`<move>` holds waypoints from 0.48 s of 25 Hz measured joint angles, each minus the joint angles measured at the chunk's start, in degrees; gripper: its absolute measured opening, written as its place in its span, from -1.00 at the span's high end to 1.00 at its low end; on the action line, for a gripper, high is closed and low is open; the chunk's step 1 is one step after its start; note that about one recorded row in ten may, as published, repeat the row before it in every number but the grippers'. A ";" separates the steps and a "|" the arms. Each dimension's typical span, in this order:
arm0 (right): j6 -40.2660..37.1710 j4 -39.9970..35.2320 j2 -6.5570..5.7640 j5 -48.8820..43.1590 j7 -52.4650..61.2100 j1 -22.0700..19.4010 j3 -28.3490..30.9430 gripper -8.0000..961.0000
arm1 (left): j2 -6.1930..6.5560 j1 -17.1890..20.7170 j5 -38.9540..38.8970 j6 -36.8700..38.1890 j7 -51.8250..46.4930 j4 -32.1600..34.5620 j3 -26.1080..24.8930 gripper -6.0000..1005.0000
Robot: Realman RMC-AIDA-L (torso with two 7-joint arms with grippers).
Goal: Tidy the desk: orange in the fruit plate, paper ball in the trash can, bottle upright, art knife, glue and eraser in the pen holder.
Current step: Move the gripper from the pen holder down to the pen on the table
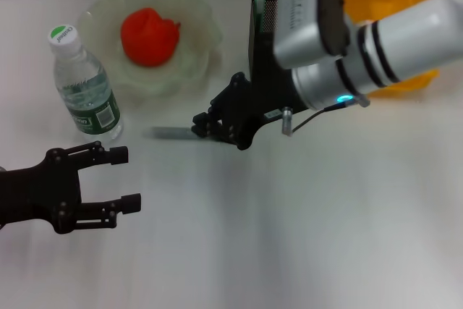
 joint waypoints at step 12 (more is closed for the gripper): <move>15.93 11.29 0.41 1.96 3.65 10.23 -14.65 0.34 | -0.69 1.12 0.06 0.14 2.69 0.02 0.61 -0.71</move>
